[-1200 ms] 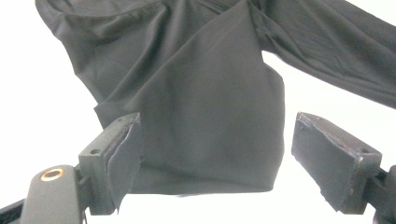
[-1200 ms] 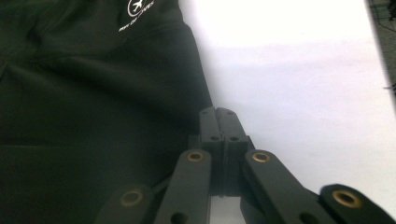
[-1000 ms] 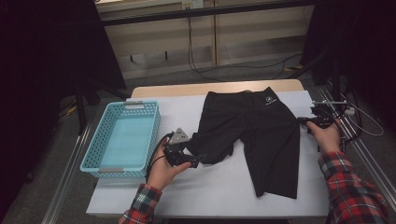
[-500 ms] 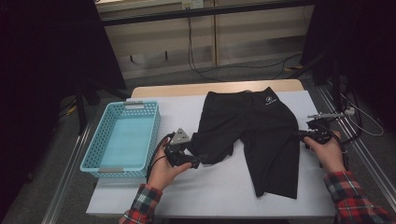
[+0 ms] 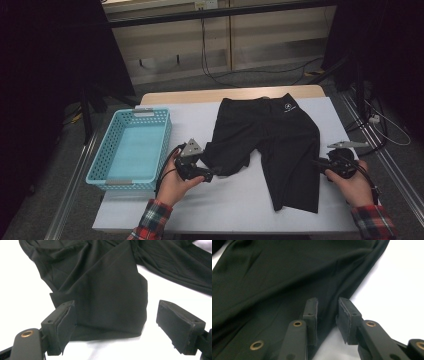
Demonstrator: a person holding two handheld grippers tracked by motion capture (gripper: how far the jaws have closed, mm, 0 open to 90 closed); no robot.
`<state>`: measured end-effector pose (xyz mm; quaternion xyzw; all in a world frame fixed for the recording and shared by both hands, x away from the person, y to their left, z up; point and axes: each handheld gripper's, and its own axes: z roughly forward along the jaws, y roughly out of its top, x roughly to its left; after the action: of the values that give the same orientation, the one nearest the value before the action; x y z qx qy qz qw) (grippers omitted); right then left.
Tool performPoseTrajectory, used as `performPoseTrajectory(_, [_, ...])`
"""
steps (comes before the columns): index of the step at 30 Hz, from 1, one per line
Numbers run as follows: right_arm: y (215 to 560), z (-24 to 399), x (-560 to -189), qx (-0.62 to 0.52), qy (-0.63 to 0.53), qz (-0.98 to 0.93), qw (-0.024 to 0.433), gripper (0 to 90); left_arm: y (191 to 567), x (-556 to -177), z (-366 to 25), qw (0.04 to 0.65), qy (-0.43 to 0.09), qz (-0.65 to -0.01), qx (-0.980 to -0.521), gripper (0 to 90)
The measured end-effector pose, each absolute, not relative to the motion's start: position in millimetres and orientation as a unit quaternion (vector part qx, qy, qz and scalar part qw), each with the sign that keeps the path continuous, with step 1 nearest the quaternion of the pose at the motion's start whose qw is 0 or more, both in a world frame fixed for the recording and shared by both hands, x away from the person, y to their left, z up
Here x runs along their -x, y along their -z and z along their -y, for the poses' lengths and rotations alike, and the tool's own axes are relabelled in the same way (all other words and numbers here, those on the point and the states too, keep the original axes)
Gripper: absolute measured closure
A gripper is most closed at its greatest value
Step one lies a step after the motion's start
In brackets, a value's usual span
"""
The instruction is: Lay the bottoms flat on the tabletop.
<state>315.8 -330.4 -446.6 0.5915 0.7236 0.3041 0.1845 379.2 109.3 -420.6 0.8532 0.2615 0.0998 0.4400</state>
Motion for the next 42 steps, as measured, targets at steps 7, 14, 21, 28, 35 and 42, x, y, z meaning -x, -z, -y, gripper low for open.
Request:
performPoseTrajectory(7, [445,323,-293,-0.584,-0.296,-0.733,0.184,89.6,417,-374,-108,0.443,-0.101,-0.253,-0.854,17.2])
performPoseTrajectory(14, [443,335,-288,-0.597,-0.301,-0.726,0.160,90.0,417,-374,-110,0.444,-0.099,-0.255,-0.853,17.2])
performPoseTrajectory(21, [443,357,-276,-0.603,-0.309,-0.720,0.152,90.0,416,-375,-114,0.443,-0.103,-0.260,-0.852,17.2])
performPoseTrajectory(28, [443,375,-266,-0.610,-0.314,-0.713,0.144,90.0,417,-373,-110,0.444,-0.101,-0.256,-0.853,17.2])
performPoseTrajectory(35, [440,363,-264,-0.602,-0.299,-0.723,0.157,74.6,417,-373,-109,0.443,-0.098,-0.257,-0.853,17.2])
performPoseTrajectory(42, [440,355,-248,-0.591,-0.296,-0.735,0.151,89.3,417,-373,-111,0.444,-0.100,-0.256,-0.853,17.2])
